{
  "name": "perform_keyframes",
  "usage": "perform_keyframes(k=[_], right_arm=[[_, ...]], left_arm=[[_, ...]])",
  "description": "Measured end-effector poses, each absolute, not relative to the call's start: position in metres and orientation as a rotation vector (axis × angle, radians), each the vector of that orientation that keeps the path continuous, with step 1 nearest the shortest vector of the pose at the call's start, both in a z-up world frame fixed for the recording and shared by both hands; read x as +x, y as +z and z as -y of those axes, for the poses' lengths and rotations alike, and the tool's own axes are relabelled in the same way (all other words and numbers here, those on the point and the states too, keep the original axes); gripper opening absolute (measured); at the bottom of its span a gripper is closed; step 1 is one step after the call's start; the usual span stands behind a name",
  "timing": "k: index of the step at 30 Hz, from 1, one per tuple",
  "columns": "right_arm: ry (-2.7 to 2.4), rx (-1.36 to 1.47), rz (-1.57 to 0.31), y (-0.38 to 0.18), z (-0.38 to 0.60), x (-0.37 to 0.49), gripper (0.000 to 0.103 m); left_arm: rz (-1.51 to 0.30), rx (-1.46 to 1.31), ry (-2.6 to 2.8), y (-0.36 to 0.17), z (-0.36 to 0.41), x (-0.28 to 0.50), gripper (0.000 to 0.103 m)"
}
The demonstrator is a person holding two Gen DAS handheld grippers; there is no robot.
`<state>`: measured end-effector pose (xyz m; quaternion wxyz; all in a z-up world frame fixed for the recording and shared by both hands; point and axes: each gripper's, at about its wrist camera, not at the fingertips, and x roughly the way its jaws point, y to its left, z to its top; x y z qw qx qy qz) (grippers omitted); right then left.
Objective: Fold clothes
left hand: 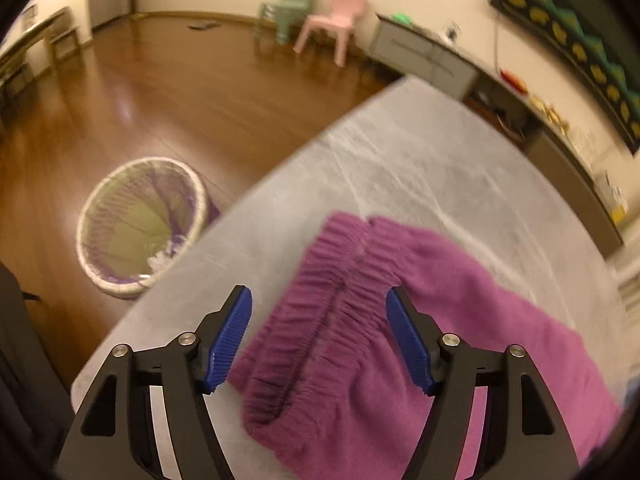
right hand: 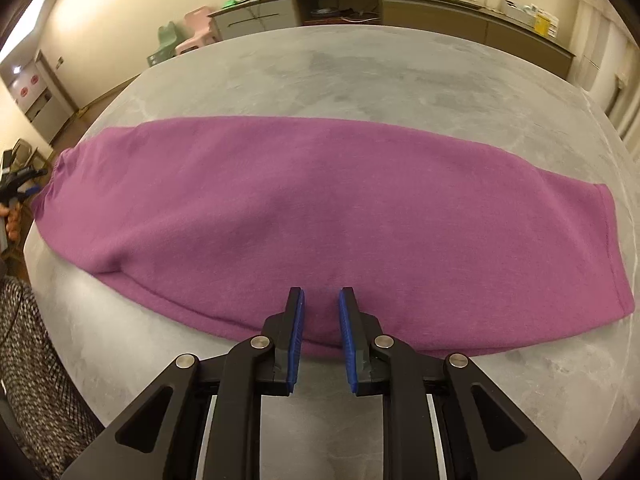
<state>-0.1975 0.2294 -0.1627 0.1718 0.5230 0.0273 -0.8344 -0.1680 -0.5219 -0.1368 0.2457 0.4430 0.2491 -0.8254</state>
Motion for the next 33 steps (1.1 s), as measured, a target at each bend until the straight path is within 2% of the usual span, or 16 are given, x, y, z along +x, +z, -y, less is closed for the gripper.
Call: perform_keyframes(k=[4,5,6,9,14,18,20,22,24,27,30,33], right_arm=[[-2.378,1.485,-0.092,-0.163,-0.229,-0.199,0.020],[-2.379,1.484,-0.107,-0.163,-0.226,-0.199,0.020],[-2.380,1.484,-0.127,-0.163,-0.224,-0.199,0.020],[-2.376,1.486,-0.174,-0.163,-0.218,-0.199,0.020],[-2.341,1.505,-0.102,-0.163,-0.230,-0.198,0.020],[-2.348,1.517,-0.033,-0.155,-0.250,-0.202,0.020],[-2.461,1.513,-0.001,-0.146,-0.273,-0.208,0.020],[-2.579,1.540,0.085,-0.141,-0.308,-0.220,0.020],[-2.676,1.615,0.083,-0.145,-0.338,-0.234,0.020],[-2.671,1.728,-0.016,-0.162,-0.354,-0.249,0.021],[-2.702,1.748,-0.026,-0.157,-0.366,-0.253,0.022],[-2.804,1.700,0.150,-0.149,-0.391,-0.245,0.029]], left_arm=[[-0.645,1.266,-2.305,-0.148,0.512,-0.186,0.070],[-0.557,1.292,-2.302,-0.151,0.506,-0.193,0.060],[-0.473,1.326,-2.302,-0.153,0.498,-0.201,0.027],[-0.320,1.327,-2.323,-0.151,0.488,-0.216,0.023],[-0.347,1.344,-2.309,-0.157,0.497,-0.229,0.026],[-0.443,1.318,-2.289,-0.145,0.505,-0.218,0.035],[-0.393,1.221,-2.257,-0.127,0.499,-0.202,0.043],[-0.319,1.129,-2.233,-0.109,0.490,-0.189,0.043],[-0.271,1.106,-2.290,-0.099,0.472,-0.186,0.043],[-0.273,1.220,-2.408,-0.106,0.445,-0.201,0.043],[-0.211,1.352,-2.465,-0.121,0.415,-0.220,0.043],[-0.084,1.441,-2.520,-0.132,0.383,-0.232,0.043]])
